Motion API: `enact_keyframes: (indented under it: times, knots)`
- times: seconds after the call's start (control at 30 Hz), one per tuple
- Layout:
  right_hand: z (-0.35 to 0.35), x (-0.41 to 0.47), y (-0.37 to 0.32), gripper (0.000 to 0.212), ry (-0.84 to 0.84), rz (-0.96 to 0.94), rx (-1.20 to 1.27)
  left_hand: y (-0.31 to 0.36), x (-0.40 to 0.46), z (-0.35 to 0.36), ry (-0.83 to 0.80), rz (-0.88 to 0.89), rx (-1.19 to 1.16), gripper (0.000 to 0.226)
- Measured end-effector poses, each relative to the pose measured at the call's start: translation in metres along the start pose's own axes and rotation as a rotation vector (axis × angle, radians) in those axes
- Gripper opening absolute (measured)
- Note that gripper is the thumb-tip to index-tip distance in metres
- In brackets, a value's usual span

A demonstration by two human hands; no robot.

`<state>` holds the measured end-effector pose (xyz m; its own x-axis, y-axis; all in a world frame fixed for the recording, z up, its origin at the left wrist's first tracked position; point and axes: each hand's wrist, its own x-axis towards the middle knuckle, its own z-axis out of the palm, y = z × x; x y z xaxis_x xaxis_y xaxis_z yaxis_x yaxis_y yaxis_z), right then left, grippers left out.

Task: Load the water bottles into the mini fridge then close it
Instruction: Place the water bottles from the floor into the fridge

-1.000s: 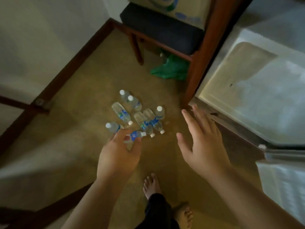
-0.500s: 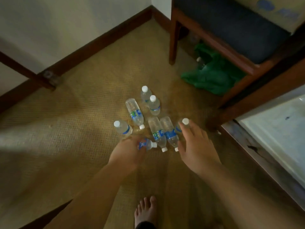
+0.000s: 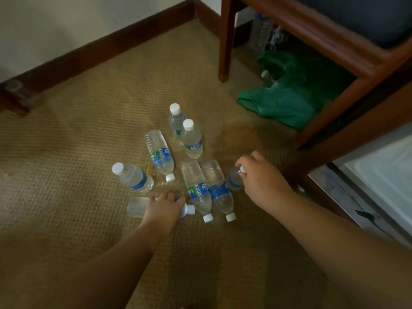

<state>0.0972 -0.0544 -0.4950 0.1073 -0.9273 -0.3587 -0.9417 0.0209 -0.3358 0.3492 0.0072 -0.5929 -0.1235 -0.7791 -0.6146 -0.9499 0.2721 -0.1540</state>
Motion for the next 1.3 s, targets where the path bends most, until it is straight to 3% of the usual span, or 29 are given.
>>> enact_keyframes:
  times: [0.07, 0.2, 0.3, 0.43, 0.57, 0.7, 0.9, 1.07, 1.2, 1.3]
  knots:
    - [-0.007, -0.007, 0.002, 0.029, 0.049, -0.003, 0.016, -0.003, -0.013, -0.011, 0.082, 0.007, -0.105, 0.06]
    - [-0.048, -0.051, 0.009, 0.022, 0.227, -0.094, 0.134, -0.017, -0.065, -0.06, 0.3, -0.075, -0.736, 0.052]
    - [-0.093, -0.095, 0.015, 0.021, 0.332, -0.077, 0.163, -0.008, -0.102, -0.12, 0.387, -0.039, -0.957, 0.047]
    - [-0.145, -0.156, 0.037, 0.028, 0.477, 0.038, 0.21, 0.03, -0.122, -0.202, 0.419, 0.146, -0.948, 0.059]
    - [-0.182, -0.204, 0.079, 0.033, 0.639, 0.047, 0.208, 0.095, -0.127, -0.269, 0.539, 0.427, -0.788, 0.069]
    - [-0.196, -0.235, 0.132, 0.035, 0.836, 0.111, 0.175, 0.166, -0.127, -0.308, 0.602, 0.68, -0.816, 0.06]
    - [-0.187, -0.246, 0.225, 0.038, 1.079, 0.369, 0.188, 0.264, -0.114, -0.332, 0.641, 0.968, -0.861, 0.053]
    - [-0.174, -0.243, 0.284, 0.036, 1.2, 0.59, 0.181, 0.33, -0.089, -0.337, 0.691, 1.019, -0.869, 0.049]
    - [-0.18, -0.237, 0.304, 0.025, 1.36, 0.74, 0.226, 0.366, -0.083, -0.343, 0.664, 1.013, -0.934, 0.039]
    - [-0.188, -0.231, 0.309, 0.029, 1.423, 0.86, 0.302, 0.38, -0.082, -0.346, 0.661, 0.984, -0.933, 0.041]
